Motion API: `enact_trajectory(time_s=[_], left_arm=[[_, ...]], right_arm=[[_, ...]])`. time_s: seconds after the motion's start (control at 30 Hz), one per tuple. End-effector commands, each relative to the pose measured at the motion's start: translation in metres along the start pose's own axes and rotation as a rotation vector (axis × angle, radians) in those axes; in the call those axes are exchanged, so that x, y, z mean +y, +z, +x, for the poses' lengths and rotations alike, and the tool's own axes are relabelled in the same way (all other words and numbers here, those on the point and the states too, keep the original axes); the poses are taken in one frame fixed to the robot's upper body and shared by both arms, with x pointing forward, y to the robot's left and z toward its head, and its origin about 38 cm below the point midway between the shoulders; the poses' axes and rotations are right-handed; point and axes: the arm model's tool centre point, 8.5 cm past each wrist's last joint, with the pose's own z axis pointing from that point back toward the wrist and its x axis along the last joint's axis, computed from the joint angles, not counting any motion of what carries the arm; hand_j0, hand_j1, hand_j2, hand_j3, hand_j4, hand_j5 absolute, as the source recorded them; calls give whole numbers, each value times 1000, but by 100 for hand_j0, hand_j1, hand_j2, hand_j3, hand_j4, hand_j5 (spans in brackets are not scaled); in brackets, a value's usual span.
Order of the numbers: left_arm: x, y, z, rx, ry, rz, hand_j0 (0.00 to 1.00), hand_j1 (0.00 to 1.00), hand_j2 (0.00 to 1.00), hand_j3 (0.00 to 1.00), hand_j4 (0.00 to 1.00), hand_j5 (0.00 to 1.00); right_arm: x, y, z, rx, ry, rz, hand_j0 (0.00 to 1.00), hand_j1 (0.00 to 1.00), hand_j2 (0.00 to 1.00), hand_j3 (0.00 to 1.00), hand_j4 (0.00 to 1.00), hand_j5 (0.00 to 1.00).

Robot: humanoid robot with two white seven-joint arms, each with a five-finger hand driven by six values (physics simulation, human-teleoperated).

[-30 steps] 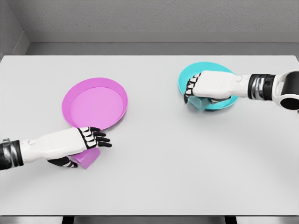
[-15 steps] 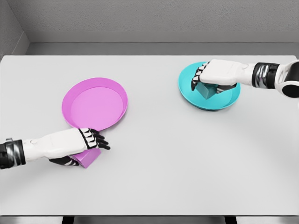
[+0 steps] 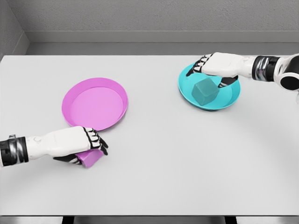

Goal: Place the blocks in the corresponding plates according to their colors

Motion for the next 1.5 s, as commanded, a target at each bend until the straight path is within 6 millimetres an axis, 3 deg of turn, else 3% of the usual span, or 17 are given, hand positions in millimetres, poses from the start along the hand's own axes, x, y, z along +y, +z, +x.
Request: enact_trajectory(time_s=[0.0,0.17,0.27,0.5,0.6,0.73,0.93,1.27,1.47], left_arm=[[4,-1,1,-4,-1,9,65,65,65,65,65,65],[14,-1,-1,-6,-20,24,65,65,65,65,65,65],[18,-1,-2,-5,-30,28,65,65,65,65,65,65],[29,0,-2,-9,-54,43,65,65,65,65,65,65],[33,0,-3,-8,-65,47,65,65,65,65,65,65],[41,2,-5,-1,-82,56,65,65,65,65,65,65],[50,5,-13,21,-98,67,65,65,65,65,65,65],[63,4,-37,75,-105,92,65,65,65,65,65,65],[68,1,-51,105,-97,111,65,65,65,65,65,65]], right_arm=[[-1,3,-3,8,-7,-5,100,100,100,100,100,100],[-1,37,-16,67,-39,-78,100,100,100,100,100,100],[-12,64,-11,80,12,-124,100,100,100,100,100,100],[-6,107,7,109,39,-193,100,100,100,100,100,100],[-3,115,4,130,28,-206,100,100,100,100,100,100],[13,121,17,124,11,-213,100,100,100,100,100,100],[27,138,12,171,-27,-227,100,100,100,100,100,100],[51,141,17,179,-77,-206,100,100,100,100,100,100],[54,142,17,183,-84,-208,100,100,100,100,100,100]])
